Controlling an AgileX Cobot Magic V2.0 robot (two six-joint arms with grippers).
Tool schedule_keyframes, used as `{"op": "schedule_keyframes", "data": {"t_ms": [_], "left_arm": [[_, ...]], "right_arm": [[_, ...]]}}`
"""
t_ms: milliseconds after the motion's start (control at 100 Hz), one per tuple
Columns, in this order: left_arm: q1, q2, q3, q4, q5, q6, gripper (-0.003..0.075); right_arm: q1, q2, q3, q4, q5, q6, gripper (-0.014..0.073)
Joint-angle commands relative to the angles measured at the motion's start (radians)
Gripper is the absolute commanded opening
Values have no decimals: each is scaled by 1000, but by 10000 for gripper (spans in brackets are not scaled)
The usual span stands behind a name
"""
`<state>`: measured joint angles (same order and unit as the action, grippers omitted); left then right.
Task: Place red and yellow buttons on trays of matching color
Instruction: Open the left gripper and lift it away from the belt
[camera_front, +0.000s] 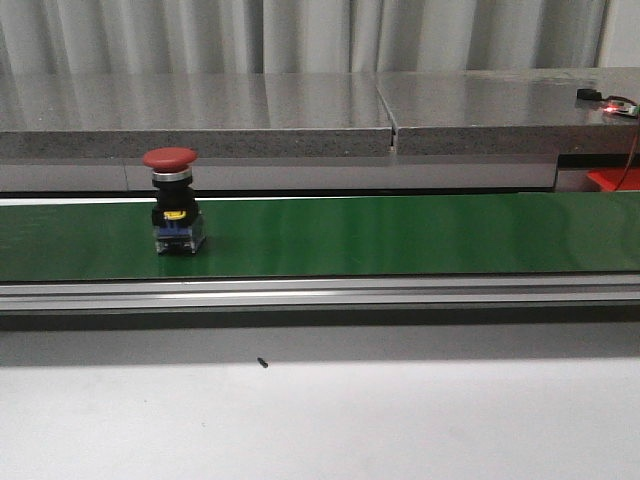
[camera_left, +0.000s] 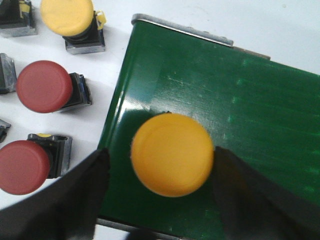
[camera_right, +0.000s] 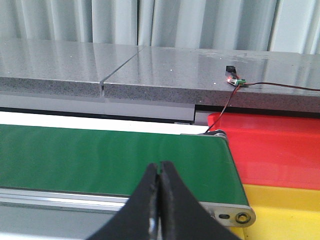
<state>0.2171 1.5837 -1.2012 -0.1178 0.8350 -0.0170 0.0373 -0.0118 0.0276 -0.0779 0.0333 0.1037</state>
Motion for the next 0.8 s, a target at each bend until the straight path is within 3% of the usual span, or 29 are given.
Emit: {"op": "schedule_keyframes", "data": {"t_ms": [0, 170, 280, 380, 550, 790], "left_arm": [[-8, -39, -41, -26, -39, 17, 575], [-63, -92, -48, -26, -67, 44, 546], [-122, -137, -48, -24, -54, 66, 468], [-186, -173, -46, -24, -36, 66, 317], [-293, -246, -20, -14, -35, 68, -21], [-354, -395, 101, -19, -30, 68, -20]], "right_arm": [[-5, -18, -16, -9, -74, 1, -67], [-5, -18, -16, -9, -74, 1, -67], [-5, -18, -16, -9, -74, 1, -67], [-5, -18, -16, -9, -74, 1, -67], [-5, -18, -16, -9, -74, 1, -67], [-5, -18, -16, -9, -74, 1, -67]]}}
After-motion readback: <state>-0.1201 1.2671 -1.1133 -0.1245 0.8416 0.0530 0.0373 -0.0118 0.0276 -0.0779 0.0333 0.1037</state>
